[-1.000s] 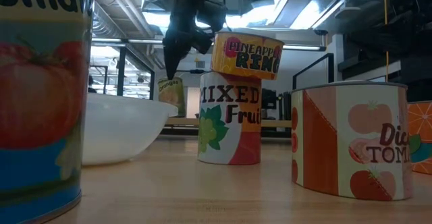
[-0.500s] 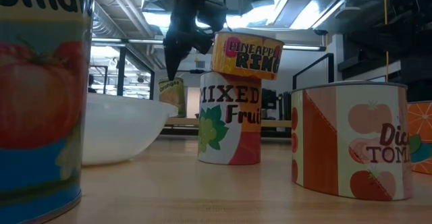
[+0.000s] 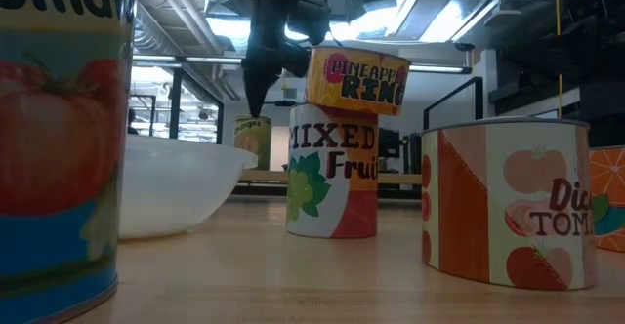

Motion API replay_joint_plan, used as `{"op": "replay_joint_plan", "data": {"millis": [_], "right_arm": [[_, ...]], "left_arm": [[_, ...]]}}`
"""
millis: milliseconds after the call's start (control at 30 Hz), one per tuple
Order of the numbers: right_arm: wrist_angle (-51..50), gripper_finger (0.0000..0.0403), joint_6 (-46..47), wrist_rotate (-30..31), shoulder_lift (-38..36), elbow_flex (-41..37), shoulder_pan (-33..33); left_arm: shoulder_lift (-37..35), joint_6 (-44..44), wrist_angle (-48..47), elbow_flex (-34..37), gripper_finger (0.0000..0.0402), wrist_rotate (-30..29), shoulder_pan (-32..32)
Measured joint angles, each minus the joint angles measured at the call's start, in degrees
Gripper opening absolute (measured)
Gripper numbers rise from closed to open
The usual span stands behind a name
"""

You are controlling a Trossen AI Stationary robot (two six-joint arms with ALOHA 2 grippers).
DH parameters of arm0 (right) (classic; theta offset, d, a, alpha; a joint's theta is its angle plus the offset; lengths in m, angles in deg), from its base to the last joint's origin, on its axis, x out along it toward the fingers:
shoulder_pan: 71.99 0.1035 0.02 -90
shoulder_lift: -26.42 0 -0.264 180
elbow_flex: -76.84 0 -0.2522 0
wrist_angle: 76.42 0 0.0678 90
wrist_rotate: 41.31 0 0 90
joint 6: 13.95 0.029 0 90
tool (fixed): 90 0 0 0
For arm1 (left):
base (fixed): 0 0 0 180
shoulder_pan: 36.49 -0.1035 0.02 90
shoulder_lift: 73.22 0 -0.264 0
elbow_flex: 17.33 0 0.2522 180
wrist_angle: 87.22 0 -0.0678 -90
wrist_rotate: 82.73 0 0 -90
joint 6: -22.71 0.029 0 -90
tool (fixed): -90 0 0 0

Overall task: Pick and place cans onto a shelf
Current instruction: Put the left canned oranges on the shelf, then put the canned orange on the shelf

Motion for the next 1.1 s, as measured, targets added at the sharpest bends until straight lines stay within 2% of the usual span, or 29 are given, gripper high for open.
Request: {"op": "replay_joint_plan", "data": {"millis": [467, 700, 967, 1100], "right_arm": [[0.01, 0.0059, 0.01, 0.00, -0.01, 0.00, 0.01], [1.03, 0.0059, 0.01, 0.00, 0.00, 0.00, 0.00], [6.57, 0.0062, 0.33, 0.00, 0.00, -0.02, 0.01], [7.79, 0.0079, 0.42, 0.00, 0.00, 0.41, 0.01]], "left_arm": [[0.00, -0.02, 0.07, 0.02, 0.0101, 1.86, 0.01], [-0.58, -1.38, 0.34, 0.00, 0.0105, 1.75, 0.01], [-5.64, -1.64, 0.66, -0.09, 0.0106, 1.75, 1.85], [-10.00, -2.57, 0.66, -0.11, 0.0106, 1.87, 3.85]]}}
